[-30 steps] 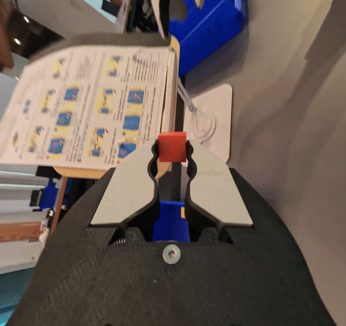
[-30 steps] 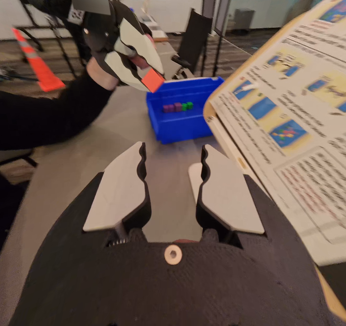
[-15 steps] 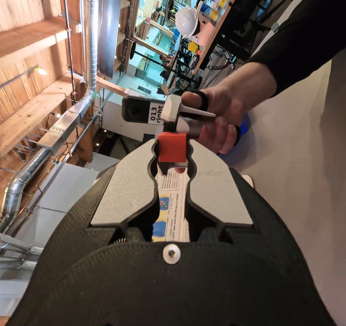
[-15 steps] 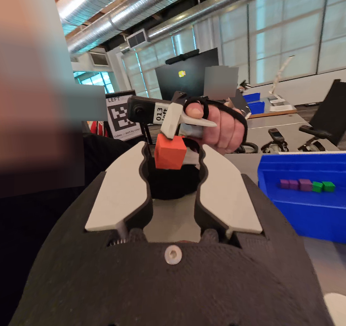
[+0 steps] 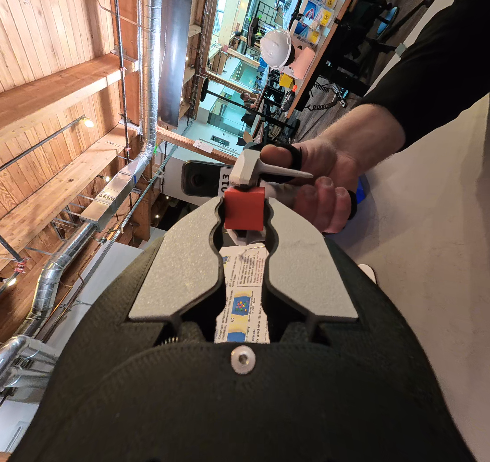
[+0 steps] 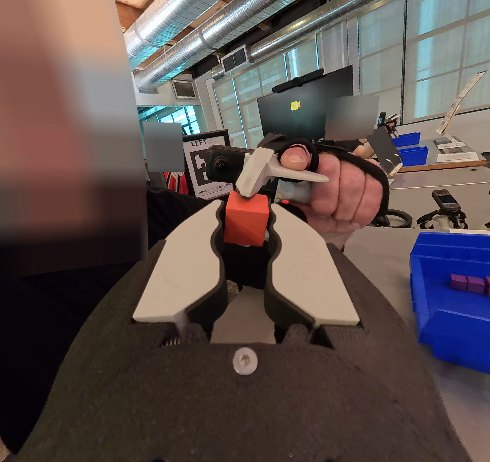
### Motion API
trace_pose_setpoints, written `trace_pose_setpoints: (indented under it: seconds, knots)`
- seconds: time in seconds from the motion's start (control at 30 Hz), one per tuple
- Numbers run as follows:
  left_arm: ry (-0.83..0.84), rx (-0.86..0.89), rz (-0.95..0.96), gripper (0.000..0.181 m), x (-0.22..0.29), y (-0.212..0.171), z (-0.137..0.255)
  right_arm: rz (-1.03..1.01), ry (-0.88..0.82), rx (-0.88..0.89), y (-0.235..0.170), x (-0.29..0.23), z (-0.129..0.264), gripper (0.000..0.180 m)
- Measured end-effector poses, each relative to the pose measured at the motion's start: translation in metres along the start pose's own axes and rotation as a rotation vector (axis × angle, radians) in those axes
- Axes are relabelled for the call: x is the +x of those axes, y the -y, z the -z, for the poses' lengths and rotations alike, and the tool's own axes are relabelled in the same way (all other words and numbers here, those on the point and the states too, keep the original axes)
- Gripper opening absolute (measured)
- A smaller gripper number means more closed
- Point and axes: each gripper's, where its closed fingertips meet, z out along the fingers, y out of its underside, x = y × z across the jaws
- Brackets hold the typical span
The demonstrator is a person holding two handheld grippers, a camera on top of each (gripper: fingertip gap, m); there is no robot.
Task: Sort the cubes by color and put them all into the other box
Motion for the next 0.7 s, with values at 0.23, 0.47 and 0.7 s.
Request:
trace_pose_setpoints:
  seconds: [0.23,0.47,0.7]
  knots:
    - [0.017,-0.006,0.032,0.024,-0.009,0.000,0.008,0.074,-0.126,-0.016,0.007,0.008,0.009,0.029]
    - [0.066,-0.126,0.018,0.000,-0.031,-0.024,0.030,0.262,-0.538,-0.070,0.043,0.030,0.085,0.029]
    - [0.129,-0.271,0.011,0.000,-0.051,-0.052,0.046,0.385,-1.233,-0.179,0.069,0.056,0.254,0.029]
